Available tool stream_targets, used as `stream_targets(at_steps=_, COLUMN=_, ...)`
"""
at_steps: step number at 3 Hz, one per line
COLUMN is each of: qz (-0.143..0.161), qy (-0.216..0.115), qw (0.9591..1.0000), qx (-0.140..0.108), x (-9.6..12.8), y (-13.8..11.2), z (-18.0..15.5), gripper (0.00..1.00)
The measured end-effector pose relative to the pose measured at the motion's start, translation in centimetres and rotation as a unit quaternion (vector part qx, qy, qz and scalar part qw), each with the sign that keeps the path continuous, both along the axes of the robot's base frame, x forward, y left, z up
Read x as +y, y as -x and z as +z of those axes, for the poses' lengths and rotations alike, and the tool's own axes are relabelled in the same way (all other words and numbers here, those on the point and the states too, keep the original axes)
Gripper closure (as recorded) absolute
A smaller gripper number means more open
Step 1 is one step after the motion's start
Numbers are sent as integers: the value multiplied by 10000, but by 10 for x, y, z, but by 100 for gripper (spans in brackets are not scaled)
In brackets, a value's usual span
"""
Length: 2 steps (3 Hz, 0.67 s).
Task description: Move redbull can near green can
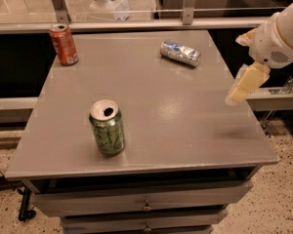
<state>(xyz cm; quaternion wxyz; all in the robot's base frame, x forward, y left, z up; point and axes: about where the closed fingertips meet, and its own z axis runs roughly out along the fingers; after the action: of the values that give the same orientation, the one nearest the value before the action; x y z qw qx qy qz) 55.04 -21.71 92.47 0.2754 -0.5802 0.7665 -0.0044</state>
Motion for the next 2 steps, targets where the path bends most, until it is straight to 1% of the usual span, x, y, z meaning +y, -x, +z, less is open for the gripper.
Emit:
stream_targets(at_steps=1, qz=-143, qy=-353, qw=9992, qx=-146, x=-1, y=-32, z=-7, gripper=0)
stream_targets(at_steps=2, qz=-415, qy=-814, qw=9957, qx=-141, x=2, y=-61, z=-22, gripper=0)
